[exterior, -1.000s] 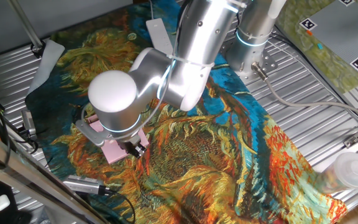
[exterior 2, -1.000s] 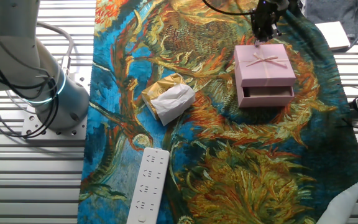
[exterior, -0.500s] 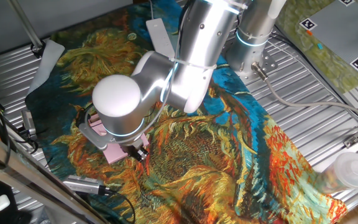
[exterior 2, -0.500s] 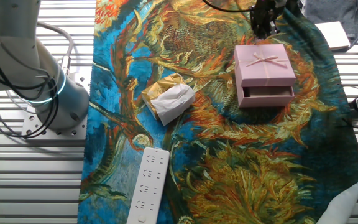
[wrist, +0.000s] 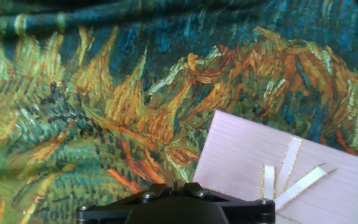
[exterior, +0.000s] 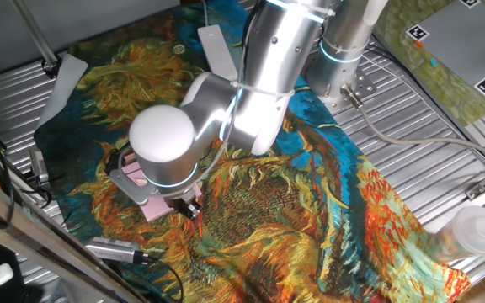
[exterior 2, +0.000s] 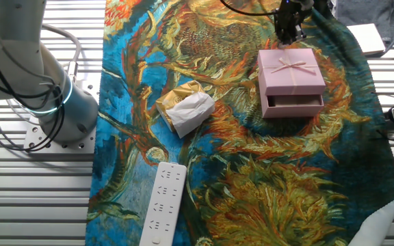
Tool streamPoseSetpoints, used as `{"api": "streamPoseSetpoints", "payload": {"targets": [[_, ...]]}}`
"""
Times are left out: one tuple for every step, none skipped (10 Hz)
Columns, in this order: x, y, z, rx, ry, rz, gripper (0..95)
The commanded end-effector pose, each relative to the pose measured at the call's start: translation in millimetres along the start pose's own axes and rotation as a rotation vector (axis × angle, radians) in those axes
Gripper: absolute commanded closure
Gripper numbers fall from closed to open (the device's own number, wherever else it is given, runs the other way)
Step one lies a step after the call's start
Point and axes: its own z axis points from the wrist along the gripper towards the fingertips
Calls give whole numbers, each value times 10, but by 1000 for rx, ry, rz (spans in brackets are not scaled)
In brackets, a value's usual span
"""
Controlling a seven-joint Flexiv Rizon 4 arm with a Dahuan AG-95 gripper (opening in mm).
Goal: Slide the outer casing onto the gift box
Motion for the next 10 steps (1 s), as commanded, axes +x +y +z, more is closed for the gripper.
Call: {"api": "streamPoseSetpoints", "payload": {"targets": [[3,-50,-9,12,6,-33,950],[13,-111,-19,18,8,-55,950],[26,-181,-32,20,9,-70,950],[35,-226,-45,20,10,-80,950],[44,-273,-60,20,9,-89,950],[55,-320,-73,19,8,-99,950],[66,-362,-85,18,8,-108,950],[78,-407,-97,16,7,-118,950],[90,-447,-110,14,6,-127,950],[95,-465,-116,12,6,-129,950]]}}
